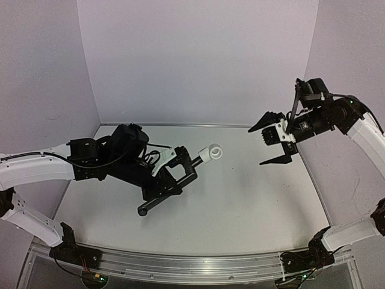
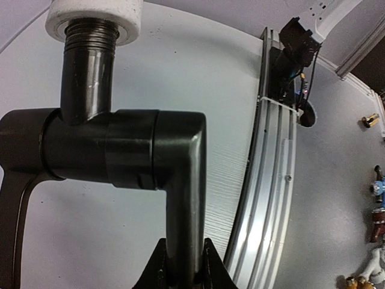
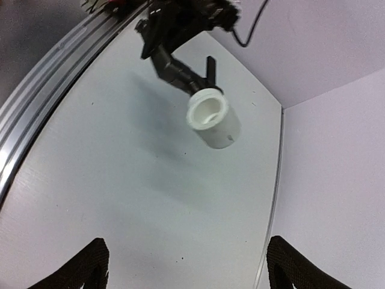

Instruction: Install the water faucets

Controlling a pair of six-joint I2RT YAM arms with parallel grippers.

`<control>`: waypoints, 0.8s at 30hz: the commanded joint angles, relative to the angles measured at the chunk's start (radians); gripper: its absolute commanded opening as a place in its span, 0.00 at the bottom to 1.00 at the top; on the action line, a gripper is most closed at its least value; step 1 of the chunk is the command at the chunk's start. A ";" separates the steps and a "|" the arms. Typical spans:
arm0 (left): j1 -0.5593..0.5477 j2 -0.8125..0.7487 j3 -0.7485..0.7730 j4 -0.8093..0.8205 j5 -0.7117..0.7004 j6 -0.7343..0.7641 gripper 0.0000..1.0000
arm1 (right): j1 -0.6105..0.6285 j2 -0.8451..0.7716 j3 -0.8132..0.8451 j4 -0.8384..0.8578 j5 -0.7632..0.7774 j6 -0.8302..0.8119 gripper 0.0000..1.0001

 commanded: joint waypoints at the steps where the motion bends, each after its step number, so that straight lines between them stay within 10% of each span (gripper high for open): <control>1: 0.020 0.001 0.125 0.056 0.252 -0.041 0.00 | 0.038 -0.071 -0.078 0.074 0.041 -0.262 0.87; 24: 0.025 0.086 0.178 0.048 0.430 0.010 0.00 | 0.183 0.044 -0.142 0.265 -0.069 0.014 0.79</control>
